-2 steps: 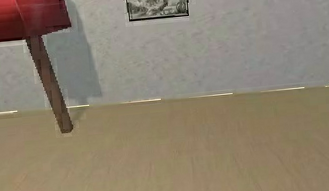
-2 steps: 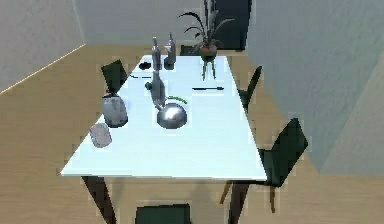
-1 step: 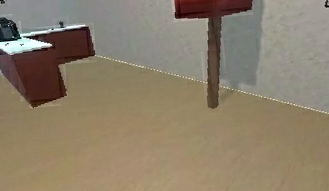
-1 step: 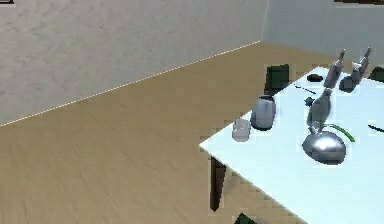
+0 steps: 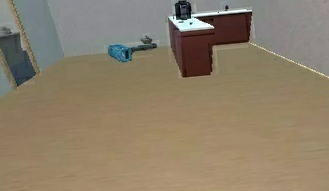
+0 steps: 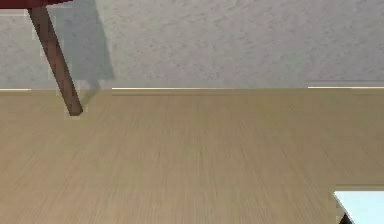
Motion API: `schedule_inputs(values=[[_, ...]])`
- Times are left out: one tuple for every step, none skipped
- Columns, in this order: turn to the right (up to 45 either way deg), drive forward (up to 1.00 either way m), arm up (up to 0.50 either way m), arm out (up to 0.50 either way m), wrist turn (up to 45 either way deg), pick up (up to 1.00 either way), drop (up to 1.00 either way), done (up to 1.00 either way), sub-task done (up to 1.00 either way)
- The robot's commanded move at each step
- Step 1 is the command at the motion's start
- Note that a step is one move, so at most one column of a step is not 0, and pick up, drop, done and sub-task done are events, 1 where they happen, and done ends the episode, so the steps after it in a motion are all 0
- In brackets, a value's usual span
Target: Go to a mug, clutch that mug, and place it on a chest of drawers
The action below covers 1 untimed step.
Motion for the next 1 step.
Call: schedule_inputs(values=[[0.0,0.2,0.0,0.0,0.0,0.0,0.0,0.0,0.0]])
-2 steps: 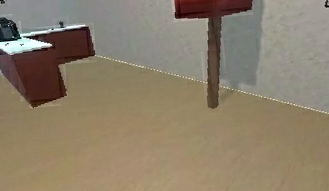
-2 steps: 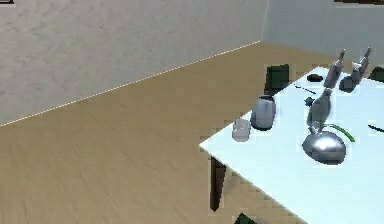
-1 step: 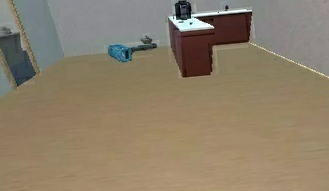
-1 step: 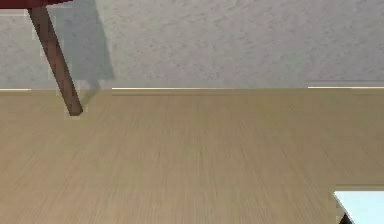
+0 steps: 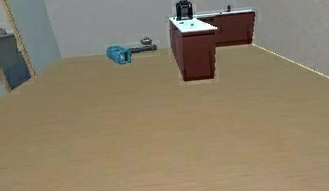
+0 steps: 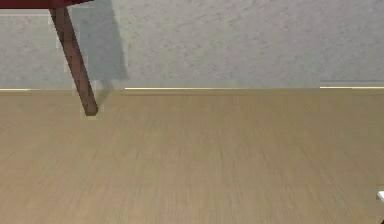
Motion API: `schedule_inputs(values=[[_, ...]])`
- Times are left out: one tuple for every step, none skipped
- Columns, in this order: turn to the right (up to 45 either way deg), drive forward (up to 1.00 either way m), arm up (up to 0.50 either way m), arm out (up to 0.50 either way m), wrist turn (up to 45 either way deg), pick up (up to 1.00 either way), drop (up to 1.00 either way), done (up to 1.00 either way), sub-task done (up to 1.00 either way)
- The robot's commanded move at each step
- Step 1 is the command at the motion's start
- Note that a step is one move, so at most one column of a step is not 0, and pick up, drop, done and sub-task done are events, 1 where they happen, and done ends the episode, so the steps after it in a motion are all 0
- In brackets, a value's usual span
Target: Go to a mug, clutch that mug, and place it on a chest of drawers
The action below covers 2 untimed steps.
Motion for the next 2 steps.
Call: schedule_inputs(values=[[45.0,0.0,0.0,0.0,0.0,0.0,0.0,0.0,0.0],[42.0,0.0,0.0,0.0,0.0,0.0,0.0,0.0,0.0]])
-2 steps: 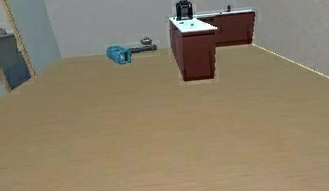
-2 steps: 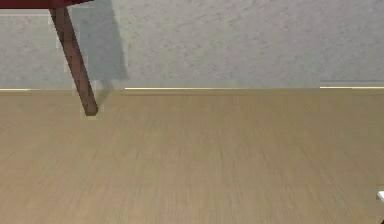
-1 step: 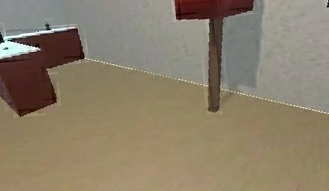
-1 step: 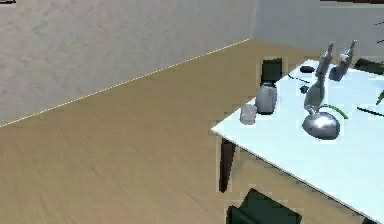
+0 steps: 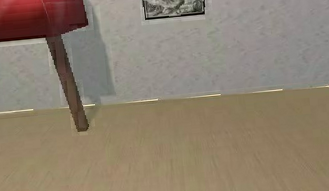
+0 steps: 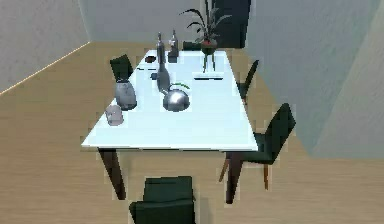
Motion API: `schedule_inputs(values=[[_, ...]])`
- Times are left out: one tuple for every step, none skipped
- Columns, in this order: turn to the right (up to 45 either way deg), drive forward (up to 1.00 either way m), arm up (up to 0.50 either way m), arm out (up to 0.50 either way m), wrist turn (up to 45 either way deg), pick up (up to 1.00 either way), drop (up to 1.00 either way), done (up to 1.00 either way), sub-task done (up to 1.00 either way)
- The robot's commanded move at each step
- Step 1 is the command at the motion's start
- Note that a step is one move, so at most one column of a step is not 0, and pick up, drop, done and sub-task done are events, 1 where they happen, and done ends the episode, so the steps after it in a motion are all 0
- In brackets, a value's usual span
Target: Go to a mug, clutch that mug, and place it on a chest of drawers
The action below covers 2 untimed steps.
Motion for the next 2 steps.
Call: schedule_inputs(values=[[0.0,0.55,0.0,0.0,0.0,0.0,0.0,0.0,0.0],[45.0,0.0,0.0,0.0,0.0,0.0,0.0,0.0,0.0]])
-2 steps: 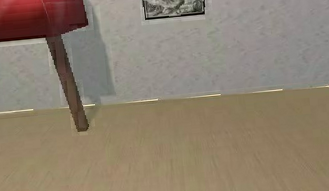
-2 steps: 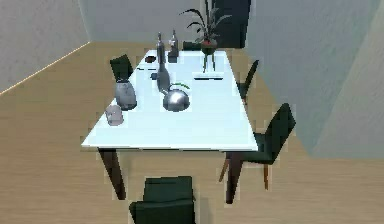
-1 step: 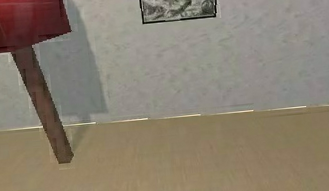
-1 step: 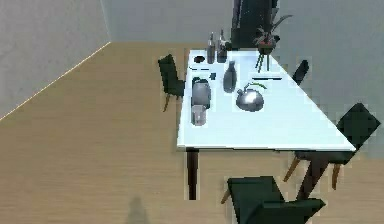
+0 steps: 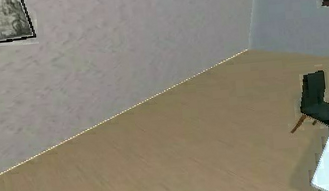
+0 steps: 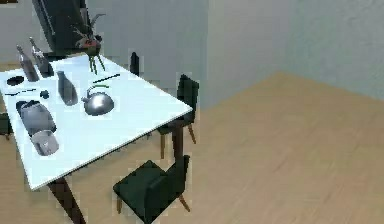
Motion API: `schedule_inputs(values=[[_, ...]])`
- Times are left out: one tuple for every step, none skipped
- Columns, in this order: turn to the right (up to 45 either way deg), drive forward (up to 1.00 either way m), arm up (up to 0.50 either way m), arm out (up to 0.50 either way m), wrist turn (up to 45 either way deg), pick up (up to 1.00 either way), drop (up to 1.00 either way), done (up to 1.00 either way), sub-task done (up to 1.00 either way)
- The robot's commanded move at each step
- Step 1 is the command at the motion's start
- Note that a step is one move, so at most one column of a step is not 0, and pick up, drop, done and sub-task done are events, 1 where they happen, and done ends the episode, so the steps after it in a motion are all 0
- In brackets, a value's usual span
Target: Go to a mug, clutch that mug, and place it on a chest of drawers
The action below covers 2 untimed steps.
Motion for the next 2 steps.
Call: schedule_inputs(values=[[0.0,0.5,0.0,0.0,0.0,0.0,0.0,0.0,0.0],[-12.0,0.0,0.0,0.0,0.0,0.0,0.0,0.0,0.0]])
